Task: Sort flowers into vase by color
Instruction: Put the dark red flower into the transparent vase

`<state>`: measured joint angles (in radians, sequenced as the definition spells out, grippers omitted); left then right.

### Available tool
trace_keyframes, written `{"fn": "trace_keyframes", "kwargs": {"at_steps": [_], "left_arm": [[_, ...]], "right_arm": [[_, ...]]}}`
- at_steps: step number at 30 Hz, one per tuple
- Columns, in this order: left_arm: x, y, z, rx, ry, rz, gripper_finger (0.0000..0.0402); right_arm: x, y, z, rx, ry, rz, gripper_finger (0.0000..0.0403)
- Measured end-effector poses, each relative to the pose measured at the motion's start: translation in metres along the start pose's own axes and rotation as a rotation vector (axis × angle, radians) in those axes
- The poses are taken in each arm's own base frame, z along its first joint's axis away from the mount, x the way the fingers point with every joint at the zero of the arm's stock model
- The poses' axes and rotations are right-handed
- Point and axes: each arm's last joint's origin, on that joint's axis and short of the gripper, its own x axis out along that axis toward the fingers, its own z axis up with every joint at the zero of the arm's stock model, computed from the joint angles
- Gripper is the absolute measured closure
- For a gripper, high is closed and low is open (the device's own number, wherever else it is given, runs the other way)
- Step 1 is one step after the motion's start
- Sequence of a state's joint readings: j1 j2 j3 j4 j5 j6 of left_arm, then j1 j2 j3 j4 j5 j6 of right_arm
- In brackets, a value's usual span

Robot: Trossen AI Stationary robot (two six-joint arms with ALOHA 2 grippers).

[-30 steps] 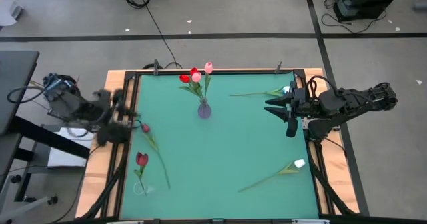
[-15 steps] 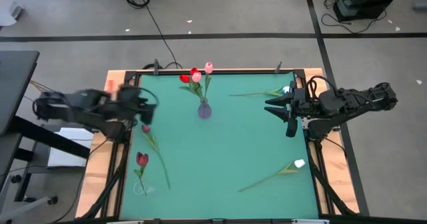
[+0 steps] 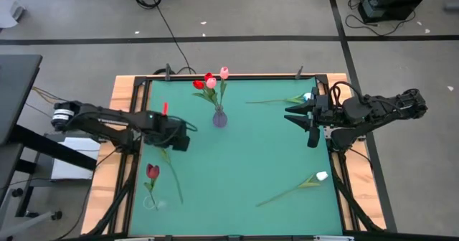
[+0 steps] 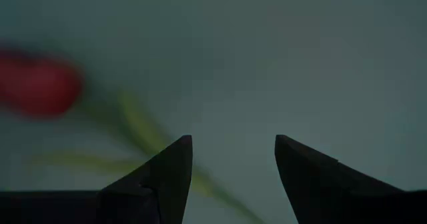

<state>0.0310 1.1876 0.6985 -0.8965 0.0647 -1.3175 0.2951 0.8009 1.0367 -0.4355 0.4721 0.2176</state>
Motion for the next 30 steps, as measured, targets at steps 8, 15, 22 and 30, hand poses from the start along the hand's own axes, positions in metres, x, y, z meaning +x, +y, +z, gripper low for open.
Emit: {"fn": "trace_keyframes", "kwargs": {"at_steps": [8, 15, 22, 30], "left_arm": [[0.014, 0.017, -0.015, -0.333, 0.008, 0.020, 0.0184], [0.015, 0.022, -0.034, -0.407, 0.045, 0.105, 0.0184], [0.016, 0.023, -0.039, -0.450, -0.024, 0.109, 0.0184], [0.030, 0.021, -0.038, -0.483, -0.048, 0.114, 0.0195]], "right_arm": [[0.000, 0.000, 0.000, 0.000, 0.000, -0.001, 0.0284], [0.000, 0.000, 0.000, 0.000, 0.000, 0.000, 0.0284], [0.000, 0.000, 0.000, -0.001, 0.000, 0.000, 0.0284], [0.000, 0.000, 0.000, 0.000, 0.000, -0.001, 0.0284]]}}
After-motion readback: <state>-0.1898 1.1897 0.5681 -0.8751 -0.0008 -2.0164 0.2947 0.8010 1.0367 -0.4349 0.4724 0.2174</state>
